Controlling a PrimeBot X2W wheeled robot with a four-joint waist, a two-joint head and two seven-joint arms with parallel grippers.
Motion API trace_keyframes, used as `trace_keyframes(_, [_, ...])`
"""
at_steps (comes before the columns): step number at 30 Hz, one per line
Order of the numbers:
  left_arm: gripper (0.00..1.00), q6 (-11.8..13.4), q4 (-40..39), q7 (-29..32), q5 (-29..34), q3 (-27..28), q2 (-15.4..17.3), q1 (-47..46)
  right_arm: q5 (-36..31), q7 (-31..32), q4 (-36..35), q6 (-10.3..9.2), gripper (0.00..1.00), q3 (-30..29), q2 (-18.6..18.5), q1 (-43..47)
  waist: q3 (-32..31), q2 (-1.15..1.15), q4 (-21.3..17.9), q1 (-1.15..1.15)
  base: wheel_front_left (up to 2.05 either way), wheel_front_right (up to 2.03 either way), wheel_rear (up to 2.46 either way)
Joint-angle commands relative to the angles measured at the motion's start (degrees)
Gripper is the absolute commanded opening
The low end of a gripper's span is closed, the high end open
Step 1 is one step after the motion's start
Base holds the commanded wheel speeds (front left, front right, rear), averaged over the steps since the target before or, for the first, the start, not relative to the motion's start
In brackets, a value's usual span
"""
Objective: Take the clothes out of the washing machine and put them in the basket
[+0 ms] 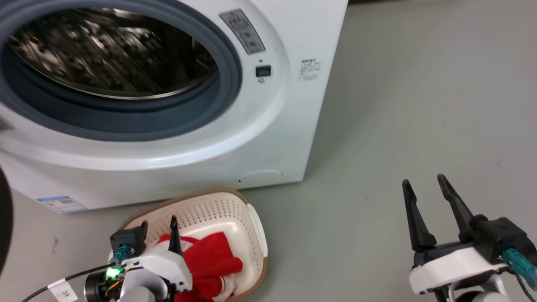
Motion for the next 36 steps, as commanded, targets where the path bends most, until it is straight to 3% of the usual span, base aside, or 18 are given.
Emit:
trace_keyframes(1, [1.0,0.3,-2.8,-0.1,0.7,-0.3,-0.5,1.4,-0.3,0.4,-0.6,-0.02,1.0,-0.5,0.0,1.0,-3.0,0.0,1.8,0.01,0.0,0.0,0.0])
trace_keyframes(11, [1.0,1.7,-27.9,-0.1,4.2,-2.5,-1.2,9.0,-1.6,2.2,-4.3,-0.02,1.0,-3.2,0.0,5.3,-8.1,0.0,4.5,0.01,0.0,0.0,0.0])
trace_keyframes(17, [1.0,2.1,-37.9,-0.1,8.1,-4.2,-0.4,12.9,-2.1,3.3,-6.0,-0.03,1.0,-3.8,0.0,7.4,-10.9,0.0,5.9,0.01,0.0,0.0,0.0])
trace_keyframes(27, [1.0,2.9,-44.3,0.3,9.1,-5.3,0.4,21.7,-3.1,4.8,-8.6,-0.02,1.0,-4.7,0.0,11.2,-14.3,0.0,7.7,0.01,0.0,0.0,0.0])
trace_keyframes(36, [1.0,3.8,-45.0,1.0,7.6,-5.5,0.0,24.2,-3.2,5.3,-9.7,-0.02,1.0,-4.5,0.0,12.5,-15.1,0.0,8.2,0.01,0.0,0.0,0.0])
